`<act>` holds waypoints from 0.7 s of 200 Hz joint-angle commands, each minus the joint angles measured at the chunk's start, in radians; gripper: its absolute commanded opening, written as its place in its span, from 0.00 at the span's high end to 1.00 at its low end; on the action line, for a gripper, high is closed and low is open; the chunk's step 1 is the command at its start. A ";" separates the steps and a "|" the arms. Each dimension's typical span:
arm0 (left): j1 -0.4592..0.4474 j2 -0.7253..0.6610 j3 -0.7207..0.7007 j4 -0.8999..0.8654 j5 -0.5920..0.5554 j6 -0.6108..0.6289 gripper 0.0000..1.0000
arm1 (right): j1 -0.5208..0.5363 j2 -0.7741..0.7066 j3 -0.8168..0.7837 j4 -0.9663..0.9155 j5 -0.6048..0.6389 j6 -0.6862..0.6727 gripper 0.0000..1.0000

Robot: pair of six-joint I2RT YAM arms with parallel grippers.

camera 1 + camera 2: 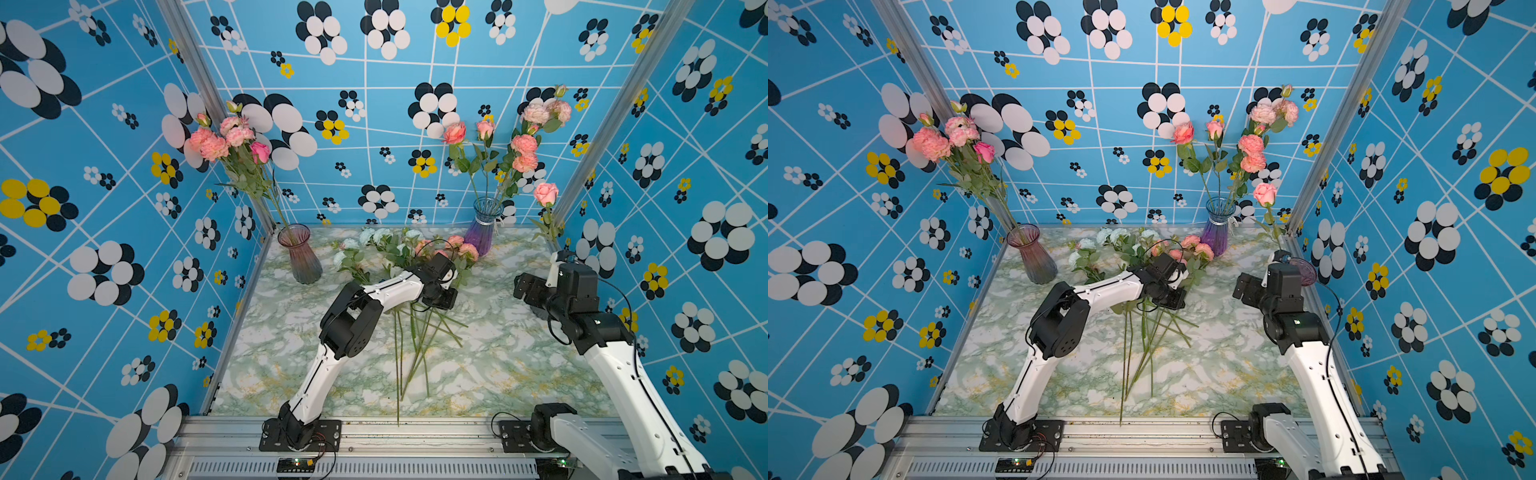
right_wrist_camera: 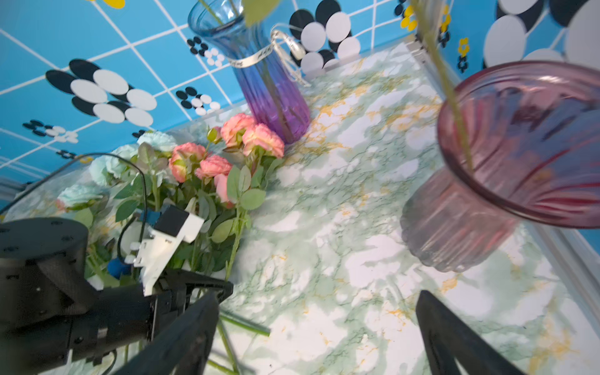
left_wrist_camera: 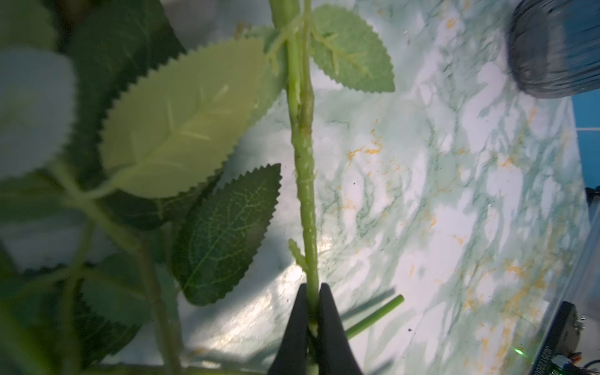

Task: Place the pink flowers into the vase
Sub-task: Pick up the flower at the center of the board.

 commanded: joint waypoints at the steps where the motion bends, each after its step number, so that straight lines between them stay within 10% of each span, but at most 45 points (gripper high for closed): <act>1: 0.035 -0.170 -0.082 0.162 0.059 -0.012 1.00 | 0.028 0.063 0.079 -0.033 -0.137 -0.015 0.02; 140: 0.007 -0.402 -0.303 0.491 0.099 -0.118 1.00 | 0.264 0.298 0.295 0.062 -0.228 0.116 0.16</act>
